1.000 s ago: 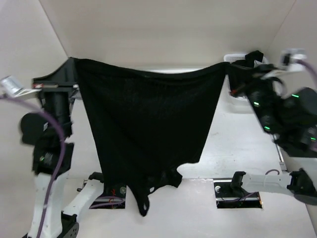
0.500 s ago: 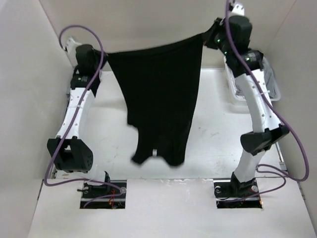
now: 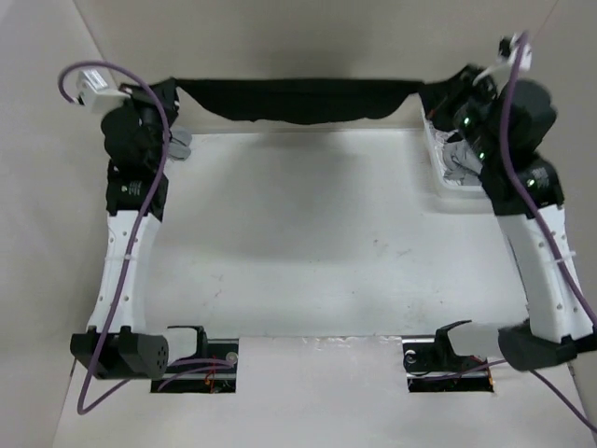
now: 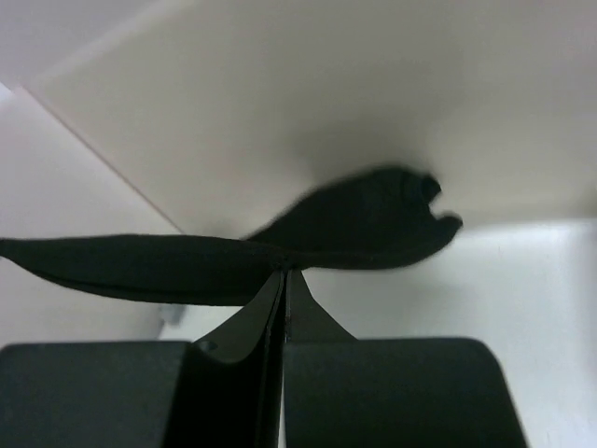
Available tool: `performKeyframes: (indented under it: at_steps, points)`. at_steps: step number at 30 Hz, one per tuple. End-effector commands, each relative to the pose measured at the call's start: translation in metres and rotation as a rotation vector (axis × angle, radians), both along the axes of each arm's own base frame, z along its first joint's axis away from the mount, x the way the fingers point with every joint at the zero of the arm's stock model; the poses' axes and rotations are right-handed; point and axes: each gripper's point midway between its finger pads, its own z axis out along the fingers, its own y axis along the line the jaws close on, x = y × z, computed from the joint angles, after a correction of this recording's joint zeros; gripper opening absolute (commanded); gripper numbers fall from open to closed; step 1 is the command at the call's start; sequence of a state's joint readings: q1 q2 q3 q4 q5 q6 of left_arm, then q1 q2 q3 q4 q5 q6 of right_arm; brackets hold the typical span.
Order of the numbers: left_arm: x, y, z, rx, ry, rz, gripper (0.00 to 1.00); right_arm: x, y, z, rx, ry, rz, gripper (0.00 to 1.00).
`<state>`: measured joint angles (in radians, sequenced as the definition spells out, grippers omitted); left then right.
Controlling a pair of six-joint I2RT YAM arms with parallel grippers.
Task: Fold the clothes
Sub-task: Flatten the tank top out
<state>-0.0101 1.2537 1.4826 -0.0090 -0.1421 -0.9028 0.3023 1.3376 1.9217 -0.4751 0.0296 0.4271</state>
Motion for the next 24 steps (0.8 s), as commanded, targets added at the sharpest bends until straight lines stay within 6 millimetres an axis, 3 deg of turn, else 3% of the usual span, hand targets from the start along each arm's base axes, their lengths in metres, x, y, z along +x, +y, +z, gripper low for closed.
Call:
performKeyframes:
  at_steps: [1, 4, 8, 11, 13, 16, 19, 22, 24]
  points:
    - [-0.002, -0.008, -0.073, -0.007, 0.108, -0.018, 0.01, 0.0, 0.004, -0.072, 0.014, 0.099, -0.006, 0.0]
    - [-0.031, -0.013, -0.137, -0.014, 0.184, -0.028, 0.02, -0.037, 0.014, -0.151, 0.025, 0.184, 0.026, 0.0]
    - [-0.09, -0.019, -0.24, 0.013, 0.33, -0.057, 0.02, -0.104, 0.029, -0.272, 0.018, 0.342, 0.08, 0.0]
    - [-0.131, -0.024, -0.296, 0.042, 0.445, -0.091, 0.02, -0.157, 0.037, -0.342, 0.009, 0.489, 0.153, 0.0]
    - [-0.159, -0.027, -0.328, 0.047, 0.521, -0.116, 0.02, -0.193, 0.04, -0.379, 0.0, 0.593, 0.21, 0.0]
    - [-0.196, -0.025, -0.349, 0.02, 0.574, -0.11, 0.01, -0.241, 0.048, -0.403, 0.013, 0.703, 0.305, 0.0]
    - [-0.212, -0.026, -0.34, -0.016, 0.554, -0.112, 0.01, -0.265, 0.048, -0.411, -0.015, 0.765, 0.32, 0.0]
    - [-0.213, -0.028, -0.327, -0.01, 0.546, -0.112, 0.01, -0.273, 0.058, -0.405, -0.054, 0.76, 0.337, 0.0]
    - [-0.206, -0.027, -0.32, -0.008, 0.533, -0.097, 0.02, -0.264, 0.065, -0.395, -0.084, 0.713, 0.315, 0.0]
